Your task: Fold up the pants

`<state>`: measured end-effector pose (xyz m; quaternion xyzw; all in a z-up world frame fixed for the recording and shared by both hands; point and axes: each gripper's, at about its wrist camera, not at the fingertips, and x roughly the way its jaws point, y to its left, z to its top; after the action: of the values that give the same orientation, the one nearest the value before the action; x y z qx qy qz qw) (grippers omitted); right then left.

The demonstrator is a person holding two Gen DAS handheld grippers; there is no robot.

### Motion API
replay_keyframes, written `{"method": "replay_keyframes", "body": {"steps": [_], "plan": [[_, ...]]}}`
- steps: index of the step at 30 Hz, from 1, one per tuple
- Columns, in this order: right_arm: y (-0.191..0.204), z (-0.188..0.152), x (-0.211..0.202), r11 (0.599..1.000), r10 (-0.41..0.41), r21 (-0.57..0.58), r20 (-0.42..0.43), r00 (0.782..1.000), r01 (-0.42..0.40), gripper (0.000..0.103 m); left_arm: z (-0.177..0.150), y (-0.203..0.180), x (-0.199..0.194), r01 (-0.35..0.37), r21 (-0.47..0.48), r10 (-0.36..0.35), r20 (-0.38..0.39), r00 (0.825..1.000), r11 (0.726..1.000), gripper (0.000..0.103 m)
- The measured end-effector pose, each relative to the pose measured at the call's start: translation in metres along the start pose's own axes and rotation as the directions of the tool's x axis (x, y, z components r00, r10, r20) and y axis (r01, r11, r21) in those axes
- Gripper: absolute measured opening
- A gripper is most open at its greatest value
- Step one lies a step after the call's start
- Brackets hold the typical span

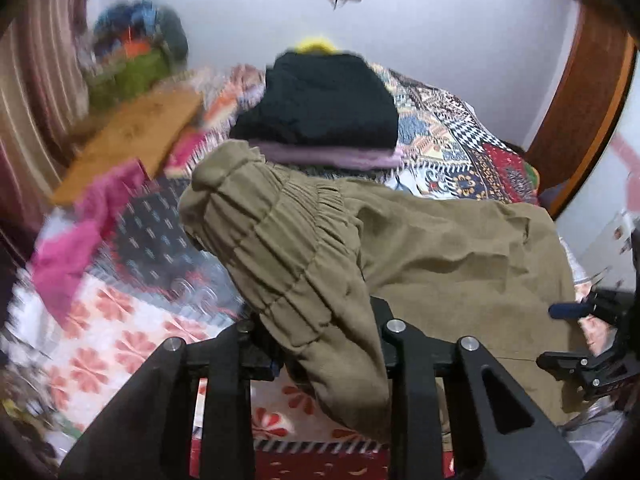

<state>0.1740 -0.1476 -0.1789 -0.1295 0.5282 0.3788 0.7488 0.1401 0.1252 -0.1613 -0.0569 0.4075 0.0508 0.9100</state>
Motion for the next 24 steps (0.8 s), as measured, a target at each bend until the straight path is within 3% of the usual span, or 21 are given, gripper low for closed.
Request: {"method": "replay_keyframes", "body": {"steps": [8,11,14,17,21,24], "plan": [[-0.009,-0.003,-0.018,0.998,0.043,0.041,0.043,0.998,-0.045,0.073,0.024,-0.059,-0.047,-0.065,0.224,0.027,0.168,0.985,0.972,0.027],[-0.017,0.012,-0.042,0.992,0.101,0.066,0.139,0.985,-0.111,0.073,0.021,-0.073,-0.052,-0.068,0.278,0.016,0.185,0.983,0.958,0.027],[-0.015,0.035,-0.045,0.987,0.143,0.041,0.18,0.973,-0.153,0.073,0.019,-0.079,-0.051,-0.079,0.298,0.021,0.193,0.981,0.951,0.027],[-0.001,0.052,-0.018,0.991,0.132,-0.037,0.128,0.983,-0.128,0.073,0.021,-0.08,-0.051,-0.077,0.303,0.017,0.194,0.981,0.95,0.026],[0.013,0.06,0.023,0.982,0.166,-0.092,0.015,0.986,-0.164,0.069,0.022,-0.074,-0.049,-0.056,0.299,0.002,0.179,0.984,0.953,0.027],[0.018,0.062,0.039,0.977,0.183,-0.107,-0.019,0.983,-0.184,0.07,0.02,-0.075,-0.047,-0.038,0.307,-0.013,0.164,0.986,0.951,0.027]]}}
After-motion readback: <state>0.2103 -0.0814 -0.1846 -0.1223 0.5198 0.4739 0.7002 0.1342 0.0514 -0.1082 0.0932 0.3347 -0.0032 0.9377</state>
